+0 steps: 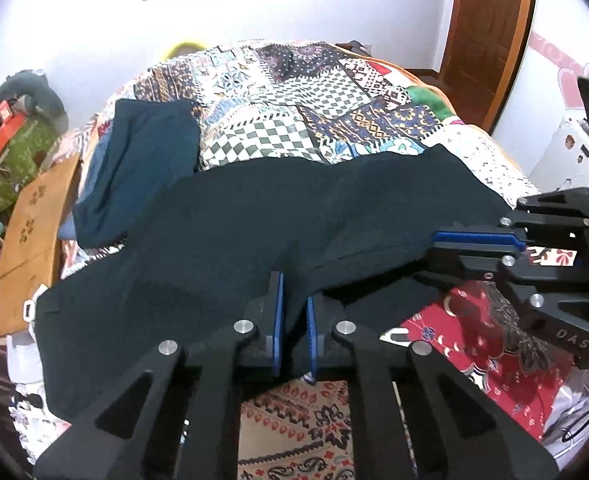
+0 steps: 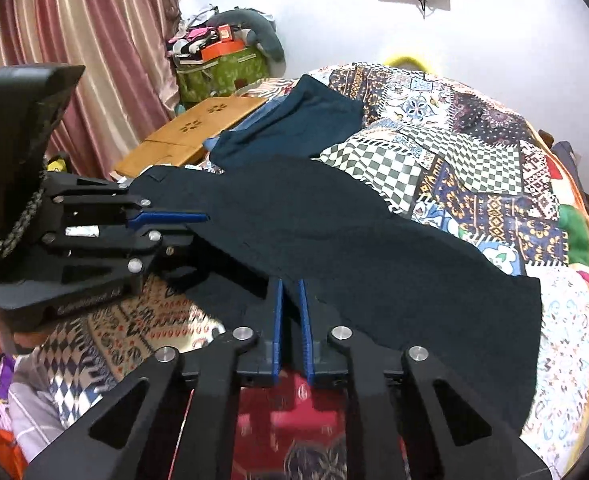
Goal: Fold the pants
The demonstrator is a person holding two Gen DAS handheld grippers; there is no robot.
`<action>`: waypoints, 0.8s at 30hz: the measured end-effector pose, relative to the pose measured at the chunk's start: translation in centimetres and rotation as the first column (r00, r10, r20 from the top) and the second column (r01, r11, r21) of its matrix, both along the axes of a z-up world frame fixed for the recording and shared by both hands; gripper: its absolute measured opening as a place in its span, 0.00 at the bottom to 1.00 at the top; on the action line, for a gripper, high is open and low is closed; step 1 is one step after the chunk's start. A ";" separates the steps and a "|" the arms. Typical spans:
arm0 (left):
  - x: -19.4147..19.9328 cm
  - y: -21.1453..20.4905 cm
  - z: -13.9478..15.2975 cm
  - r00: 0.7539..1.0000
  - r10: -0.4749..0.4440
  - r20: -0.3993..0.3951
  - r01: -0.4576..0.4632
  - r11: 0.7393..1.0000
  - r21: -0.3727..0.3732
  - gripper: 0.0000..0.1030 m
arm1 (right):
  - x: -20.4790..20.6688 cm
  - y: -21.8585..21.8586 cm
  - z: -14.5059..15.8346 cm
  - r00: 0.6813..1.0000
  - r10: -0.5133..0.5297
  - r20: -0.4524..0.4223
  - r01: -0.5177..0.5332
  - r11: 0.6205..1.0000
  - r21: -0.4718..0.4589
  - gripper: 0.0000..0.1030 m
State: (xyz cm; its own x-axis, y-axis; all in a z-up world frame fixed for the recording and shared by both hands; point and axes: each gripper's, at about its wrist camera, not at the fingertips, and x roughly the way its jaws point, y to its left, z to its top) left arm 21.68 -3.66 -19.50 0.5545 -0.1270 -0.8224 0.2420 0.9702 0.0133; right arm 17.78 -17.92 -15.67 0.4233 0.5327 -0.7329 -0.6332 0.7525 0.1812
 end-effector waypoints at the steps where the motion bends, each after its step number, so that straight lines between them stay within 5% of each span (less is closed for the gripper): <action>1: -0.1 0.1 -0.1 1.000 -0.001 -0.009 0.001 1.000 -0.015 0.09 | -0.2 -0.2 -0.2 1.000 -0.004 -0.010 0.004 1.000 -0.001 0.06; 10: -1.7 -0.3 -1.0 0.998 -0.030 -0.059 0.028 0.999 -0.037 0.12 | -0.5 -4.9 -1.6 0.980 -0.146 -0.138 0.149 0.989 0.009 0.07; 13: -2.3 -0.1 -0.4 0.997 -0.039 -0.061 0.035 0.997 -0.063 0.28 | -0.5 -8.2 -1.6 0.951 -0.258 -0.169 0.266 0.964 0.023 0.22; 15: -2.7 0.4 0.3 0.999 -0.024 -0.045 0.020 0.997 -0.079 0.49 | -0.7 -10.6 -1.9 0.923 -0.336 -0.187 0.347 0.937 0.029 0.32; 18: -3.0 2.2 1.2 0.999 0.042 -0.006 -0.042 0.994 -0.096 0.68 | -0.8 -13.6 -2.8 0.874 -0.429 -0.227 0.443 0.896 0.014 0.34; 24: -2.2 7.0 1.3 0.980 0.200 0.010 -0.199 0.977 -0.069 0.71 | 0.0 -16.6 -5.7 0.781 -0.514 -0.355 0.556 0.831 0.019 0.34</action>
State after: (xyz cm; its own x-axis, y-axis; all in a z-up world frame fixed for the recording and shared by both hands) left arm 19.47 3.30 -18.23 0.5877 -0.0673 -0.8063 0.0434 0.9977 -0.0516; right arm 17.83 -34.57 -21.35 0.4170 0.3805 -0.8254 -0.0241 0.9124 0.4085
